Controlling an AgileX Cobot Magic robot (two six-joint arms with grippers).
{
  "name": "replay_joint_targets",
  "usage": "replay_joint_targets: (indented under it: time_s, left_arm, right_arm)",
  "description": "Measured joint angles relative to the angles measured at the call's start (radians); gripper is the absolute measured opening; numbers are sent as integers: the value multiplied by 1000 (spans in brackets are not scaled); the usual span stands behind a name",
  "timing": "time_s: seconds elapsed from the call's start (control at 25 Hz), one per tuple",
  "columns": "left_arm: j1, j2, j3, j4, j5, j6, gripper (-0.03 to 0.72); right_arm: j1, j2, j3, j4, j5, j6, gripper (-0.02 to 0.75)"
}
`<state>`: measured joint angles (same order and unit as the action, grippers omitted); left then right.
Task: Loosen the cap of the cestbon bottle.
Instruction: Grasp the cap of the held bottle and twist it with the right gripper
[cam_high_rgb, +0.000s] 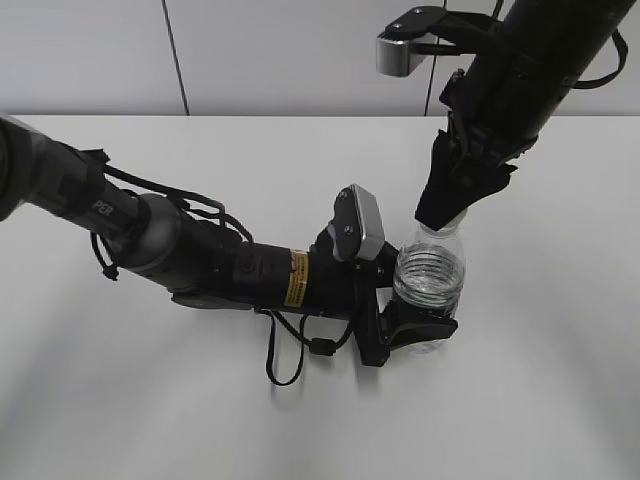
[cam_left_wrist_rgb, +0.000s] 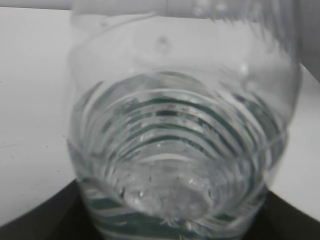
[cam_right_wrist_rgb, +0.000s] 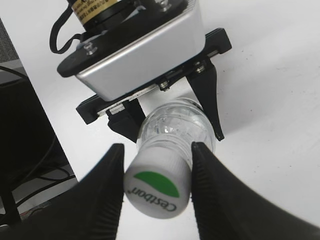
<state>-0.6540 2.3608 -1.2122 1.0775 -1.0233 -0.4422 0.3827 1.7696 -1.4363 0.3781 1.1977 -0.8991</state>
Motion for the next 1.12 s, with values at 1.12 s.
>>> replay_joint_targets:
  time_s: [1.12]
  left_arm:
    - [1, 0, 0, -1, 0, -1, 503]
  right_arm:
    - [0, 0, 2, 1, -8, -4, 312]
